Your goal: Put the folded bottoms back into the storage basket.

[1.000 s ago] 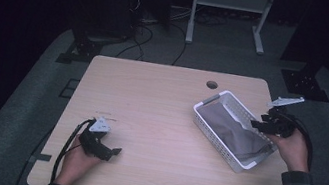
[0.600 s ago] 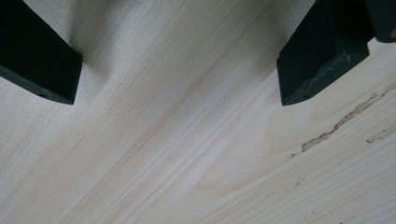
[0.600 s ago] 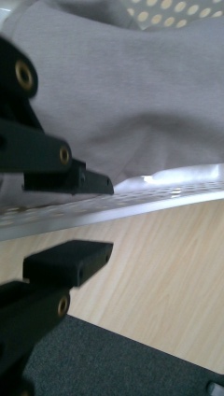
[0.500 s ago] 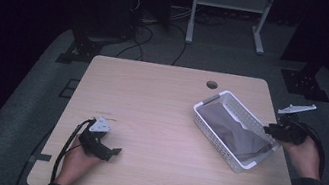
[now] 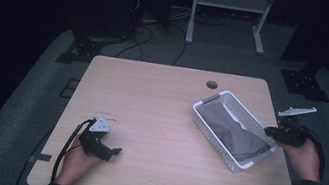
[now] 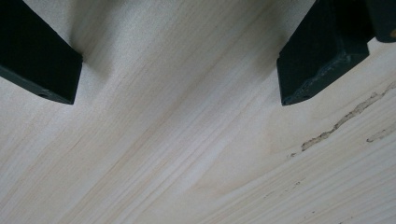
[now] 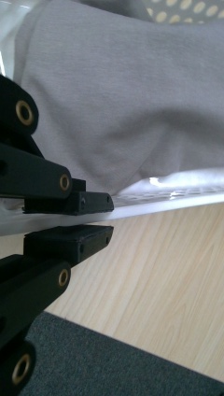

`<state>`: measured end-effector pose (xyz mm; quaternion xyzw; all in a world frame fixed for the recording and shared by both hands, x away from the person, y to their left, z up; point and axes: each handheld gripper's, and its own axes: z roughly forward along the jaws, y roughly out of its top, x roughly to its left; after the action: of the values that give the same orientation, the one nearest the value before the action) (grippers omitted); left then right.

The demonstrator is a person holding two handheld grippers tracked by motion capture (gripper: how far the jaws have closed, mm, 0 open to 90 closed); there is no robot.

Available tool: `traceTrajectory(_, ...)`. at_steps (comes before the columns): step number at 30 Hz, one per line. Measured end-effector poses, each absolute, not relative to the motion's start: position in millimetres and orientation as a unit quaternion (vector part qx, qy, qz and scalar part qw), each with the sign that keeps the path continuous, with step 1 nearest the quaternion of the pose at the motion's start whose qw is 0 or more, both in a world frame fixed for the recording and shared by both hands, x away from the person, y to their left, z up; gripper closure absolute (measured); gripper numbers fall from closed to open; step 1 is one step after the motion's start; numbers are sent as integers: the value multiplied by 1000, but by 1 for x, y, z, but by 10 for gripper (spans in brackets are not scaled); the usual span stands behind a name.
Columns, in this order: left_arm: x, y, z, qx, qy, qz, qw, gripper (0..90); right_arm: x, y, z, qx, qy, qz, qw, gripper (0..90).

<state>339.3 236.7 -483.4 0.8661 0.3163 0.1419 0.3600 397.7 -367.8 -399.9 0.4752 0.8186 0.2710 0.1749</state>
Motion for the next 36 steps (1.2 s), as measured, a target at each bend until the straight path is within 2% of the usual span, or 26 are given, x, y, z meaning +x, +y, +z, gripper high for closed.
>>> traceTrajectory(8,339,237,-483,866,316,142,360,0,391,-350,-400,459,828,277,165,829)
traceTrajectory(25,339,237,-483,867,316,142,359,0,377,-316,-395,424,843,301,140,794)
traceTrajectory(32,339,237,-483,867,316,141,359,0,374,-327,-390,432,838,299,150,878)
traceTrajectory(36,339,237,-483,867,316,142,359,0,371,-332,-397,427,844,294,141,890)
